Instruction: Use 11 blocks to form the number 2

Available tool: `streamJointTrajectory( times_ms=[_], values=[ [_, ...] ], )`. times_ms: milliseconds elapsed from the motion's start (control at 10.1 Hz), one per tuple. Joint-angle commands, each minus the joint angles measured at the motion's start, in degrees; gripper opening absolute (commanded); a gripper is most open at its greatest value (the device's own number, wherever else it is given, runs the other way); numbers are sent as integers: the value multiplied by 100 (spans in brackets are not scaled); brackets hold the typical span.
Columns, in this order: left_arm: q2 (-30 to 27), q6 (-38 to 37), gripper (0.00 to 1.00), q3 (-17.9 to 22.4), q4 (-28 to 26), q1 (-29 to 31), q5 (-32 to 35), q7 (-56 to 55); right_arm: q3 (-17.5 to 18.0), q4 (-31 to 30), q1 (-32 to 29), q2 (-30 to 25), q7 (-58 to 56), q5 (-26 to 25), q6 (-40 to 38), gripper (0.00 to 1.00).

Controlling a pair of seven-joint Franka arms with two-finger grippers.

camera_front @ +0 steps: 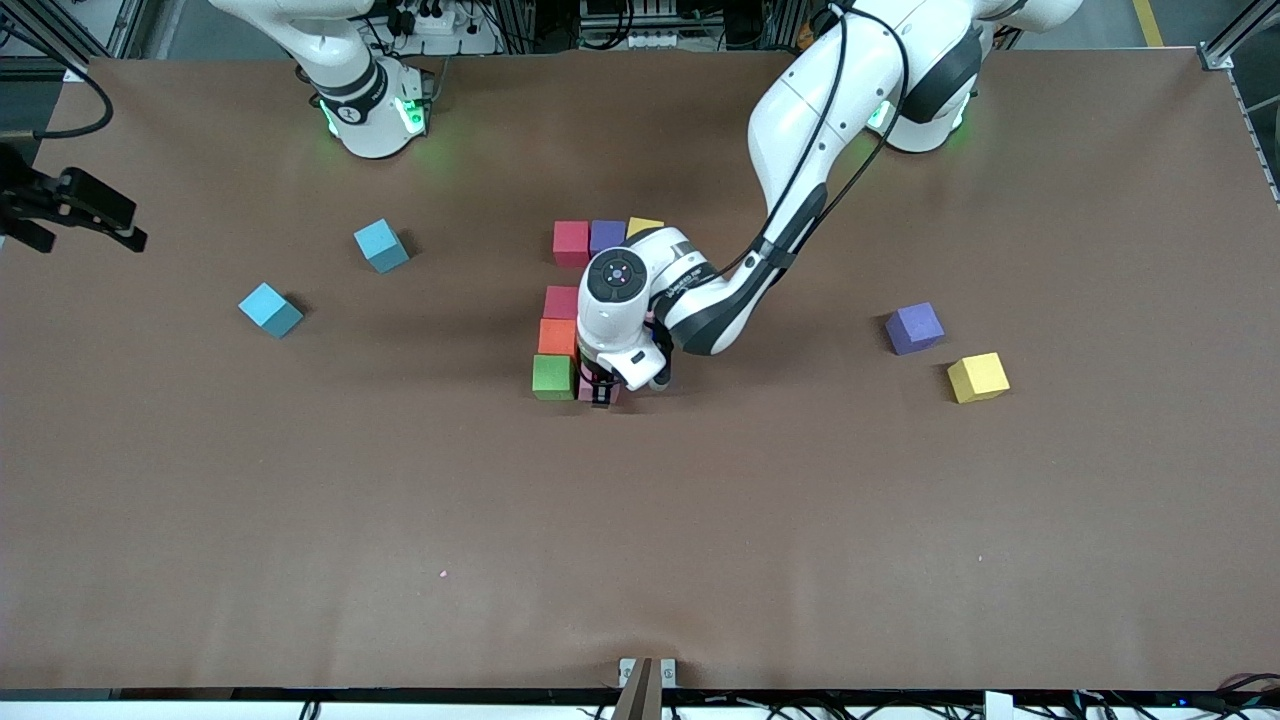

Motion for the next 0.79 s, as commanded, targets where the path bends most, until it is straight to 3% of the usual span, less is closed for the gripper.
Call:
streamJointTrajectory(
  times_ms=[0, 695],
  values=[
    [158, 91, 99, 81, 153, -107, -137, 104, -8, 129, -99, 60, -55, 140, -112, 100],
    [-96, -294, 100, 72, 118, -54, -129, 113, -8, 156, -240, 60, -46, 114, -112, 100]
  ],
)
